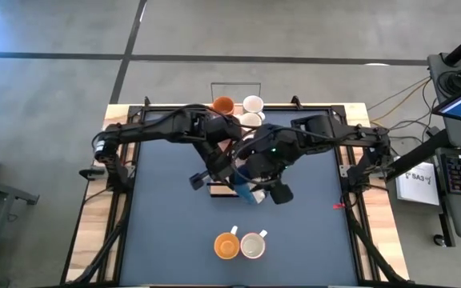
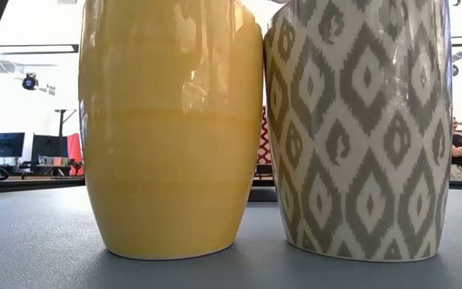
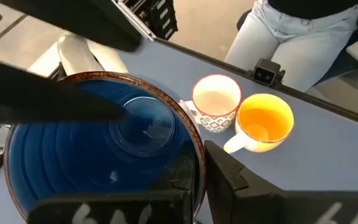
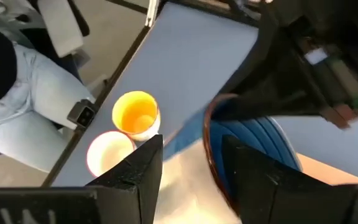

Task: Place coffee mugs
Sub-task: Put the blue mug on the shelf

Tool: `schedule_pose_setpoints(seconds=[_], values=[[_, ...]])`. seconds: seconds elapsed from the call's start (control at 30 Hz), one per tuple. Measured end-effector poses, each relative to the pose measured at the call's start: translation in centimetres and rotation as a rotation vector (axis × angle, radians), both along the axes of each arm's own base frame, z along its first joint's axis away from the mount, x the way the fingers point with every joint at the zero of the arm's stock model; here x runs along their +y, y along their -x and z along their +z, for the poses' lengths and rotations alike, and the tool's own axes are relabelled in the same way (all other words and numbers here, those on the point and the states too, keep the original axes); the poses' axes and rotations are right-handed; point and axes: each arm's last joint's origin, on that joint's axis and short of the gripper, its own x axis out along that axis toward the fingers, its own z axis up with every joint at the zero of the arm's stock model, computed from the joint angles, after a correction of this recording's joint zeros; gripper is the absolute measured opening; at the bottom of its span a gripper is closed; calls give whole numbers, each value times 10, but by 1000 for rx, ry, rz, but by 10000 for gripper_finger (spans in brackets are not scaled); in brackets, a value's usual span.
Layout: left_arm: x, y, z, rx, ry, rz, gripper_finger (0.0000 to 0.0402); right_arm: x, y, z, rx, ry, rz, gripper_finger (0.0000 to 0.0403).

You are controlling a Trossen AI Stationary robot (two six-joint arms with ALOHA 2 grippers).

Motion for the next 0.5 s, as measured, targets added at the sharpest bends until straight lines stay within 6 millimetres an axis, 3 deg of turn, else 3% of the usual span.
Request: schedule_pose_setpoints(seconds=[0.3, 0.5], values=[[-2, -6, -2, 10, -14, -19, 0, -1, -3, -8, 57, 7, -3, 137], [-1, -7, -2, -20, -41, -50, 0, -1, -3, -8, 60, 5, -4, 92]])
